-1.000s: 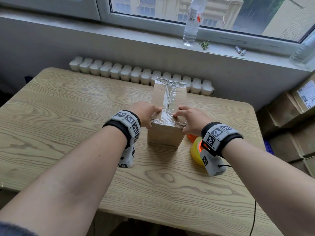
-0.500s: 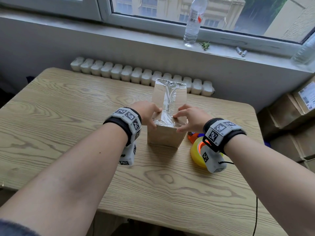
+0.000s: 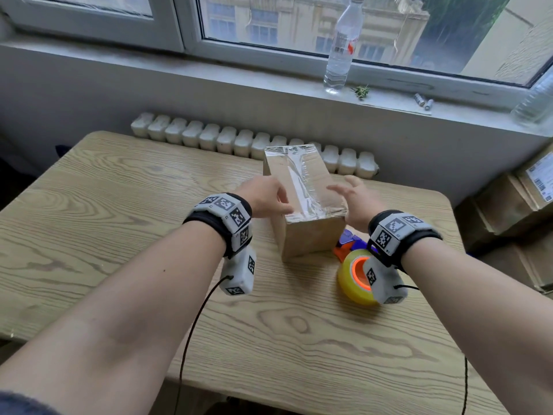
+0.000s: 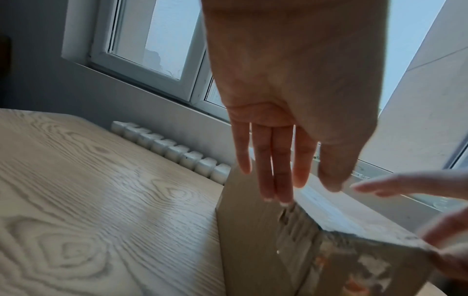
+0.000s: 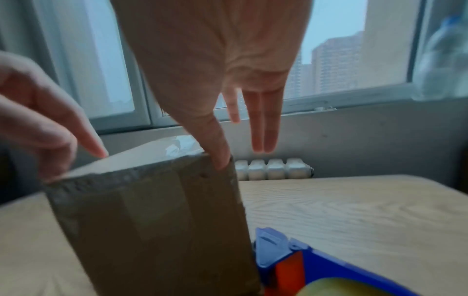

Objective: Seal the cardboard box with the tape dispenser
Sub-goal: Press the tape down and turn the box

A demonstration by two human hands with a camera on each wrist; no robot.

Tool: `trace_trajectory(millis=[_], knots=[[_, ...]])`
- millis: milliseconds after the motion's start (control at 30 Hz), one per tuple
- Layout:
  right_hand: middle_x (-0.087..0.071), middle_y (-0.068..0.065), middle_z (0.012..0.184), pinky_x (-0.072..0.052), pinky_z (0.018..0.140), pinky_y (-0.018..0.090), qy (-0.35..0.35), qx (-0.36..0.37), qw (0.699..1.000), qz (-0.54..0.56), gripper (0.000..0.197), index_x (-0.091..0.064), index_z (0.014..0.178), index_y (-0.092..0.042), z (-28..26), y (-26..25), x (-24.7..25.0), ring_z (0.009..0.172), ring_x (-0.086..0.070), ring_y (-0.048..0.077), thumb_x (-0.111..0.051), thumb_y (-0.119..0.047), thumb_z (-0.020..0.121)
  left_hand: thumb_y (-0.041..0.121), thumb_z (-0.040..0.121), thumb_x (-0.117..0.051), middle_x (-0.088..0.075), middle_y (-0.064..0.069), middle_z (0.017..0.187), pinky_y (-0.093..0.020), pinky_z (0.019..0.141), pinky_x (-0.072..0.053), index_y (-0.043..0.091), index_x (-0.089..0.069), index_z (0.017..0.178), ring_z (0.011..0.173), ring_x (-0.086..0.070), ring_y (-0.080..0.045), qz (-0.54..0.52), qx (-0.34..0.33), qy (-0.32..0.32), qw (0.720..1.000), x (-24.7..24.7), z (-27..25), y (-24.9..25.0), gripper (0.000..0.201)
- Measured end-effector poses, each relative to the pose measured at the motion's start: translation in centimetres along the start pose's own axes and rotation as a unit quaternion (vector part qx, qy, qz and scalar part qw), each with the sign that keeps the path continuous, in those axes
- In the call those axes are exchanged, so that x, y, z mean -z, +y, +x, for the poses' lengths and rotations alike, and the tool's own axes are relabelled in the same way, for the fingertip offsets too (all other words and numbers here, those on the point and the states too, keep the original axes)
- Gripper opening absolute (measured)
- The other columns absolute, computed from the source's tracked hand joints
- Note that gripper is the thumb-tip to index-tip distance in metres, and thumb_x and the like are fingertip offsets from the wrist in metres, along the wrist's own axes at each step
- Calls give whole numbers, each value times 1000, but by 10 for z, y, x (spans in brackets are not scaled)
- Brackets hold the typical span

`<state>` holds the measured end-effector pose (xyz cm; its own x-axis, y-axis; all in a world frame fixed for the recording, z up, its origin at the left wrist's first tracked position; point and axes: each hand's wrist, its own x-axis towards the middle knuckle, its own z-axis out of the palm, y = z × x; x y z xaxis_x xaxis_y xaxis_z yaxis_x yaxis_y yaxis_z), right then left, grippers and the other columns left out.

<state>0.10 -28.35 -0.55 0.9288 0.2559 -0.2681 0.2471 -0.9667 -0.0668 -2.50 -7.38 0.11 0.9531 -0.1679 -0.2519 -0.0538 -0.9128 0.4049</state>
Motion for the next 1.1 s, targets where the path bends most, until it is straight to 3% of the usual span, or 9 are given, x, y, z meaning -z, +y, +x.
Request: trace_trajectory(millis=[100, 233, 400, 500, 567, 700, 833, 1000, 1100], knots=[[-61, 14, 124, -55, 84, 45, 22, -70, 996, 50, 60, -42, 138, -23, 5, 0, 5, 100, -65, 33, -53, -5, 82, 38, 85, -61, -64, -1, 121, -35, 100, -45, 19, -59, 126, 115, -58, -18, 19, 6, 39, 999, 4, 12, -9, 45], [-69, 17, 100, -58, 78, 46, -27, -130, 981, 144, 28, -55, 114, -7, 15, -12, 7, 86, -70, 35, -41, -9, 89, 37, 87, -59, -35, -9, 148, -39, 113, -29, 17, -36, 145, 138, -32, -25, 35, 33, 62, 997, 11, 28, -20, 65], [-70, 17, 99, -57, 83, 44, -12, -173, 963, 206, 31, -65, 101, -5, 34, -9, 8, 89, -68, 35, -44, -21, 86, 43, 87, -58, -17, -15, 155, -44, 118, -20, 8, -24, 147, 146, -12, -29, 45, 71, 68, 994, 16, 56, -34, 77], [-70, 9, 93, -56, 73, 32, -6, -185, 965, 187, 33, -64, 93, -11, 41, -8, 10, 83, -68, 29, -54, -41, 83, 46, 87, -57, -11, -15, 158, -48, 117, -20, 9, -19, 149, 147, -8, -30, 52, 91, 87, 991, 21, 74, -39, 82], [-68, 7, 91, -47, 63, 27, 5, -183, 968, 169, 36, -61, 88, -14, 47, -8, 9, 87, -67, 28, -61, -48, 79, 48, 87, -56, -8, -15, 159, -48, 117, -17, 9, -17, 150, 148, -6, -29, 56, 106, 95, 988, 26, 87, -42, 84], [-67, 6, 107, -41, 78, 28, 29, -178, 969, 169, 44, -62, 109, -15, 54, -10, 12, 106, -61, 26, -67, -46, 78, 53, 86, -54, -17, -14, 157, -48, 117, -21, 5, -14, 150, 147, -12, -28, 51, 116, 79, 989, 34, 113, -57, 89], [-68, 4, 108, -51, 90, 33, 10, -173, 959, 223, 51, -61, 117, -18, 65, -13, 18, 99, -66, 23, -72, -43, 75, 55, 84, -56, -37, -15, 148, -46, 111, -32, 5, -14, 149, 138, -34, -32, 14, 133, 49, 990, 33, 133, -71, 92], [-66, 0, 73, -60, 75, 36, -7, -170, 938, 303, 34, -59, 107, -17, 74, -19, 17, 72, -71, 20, -73, -30, 79, 56, 81, -60, -4, -14, 159, -48, 119, -14, 9, -4, 152, 148, 1, -30, -3, 122, 86, 989, 35, 147, -84, 102], [-66, 1, 69, -61, 69, 35, -21, -172, 936, 306, 22, -60, 100, -17, 76, -21, 14, 66, -70, 20, -65, -34, 86, 58, 79, -61, 8, -8, 161, -47, 120, -9, 12, 0, 153, 148, 9, -26, 6, 100, 47, 994, 40, 156, -90, 106]])
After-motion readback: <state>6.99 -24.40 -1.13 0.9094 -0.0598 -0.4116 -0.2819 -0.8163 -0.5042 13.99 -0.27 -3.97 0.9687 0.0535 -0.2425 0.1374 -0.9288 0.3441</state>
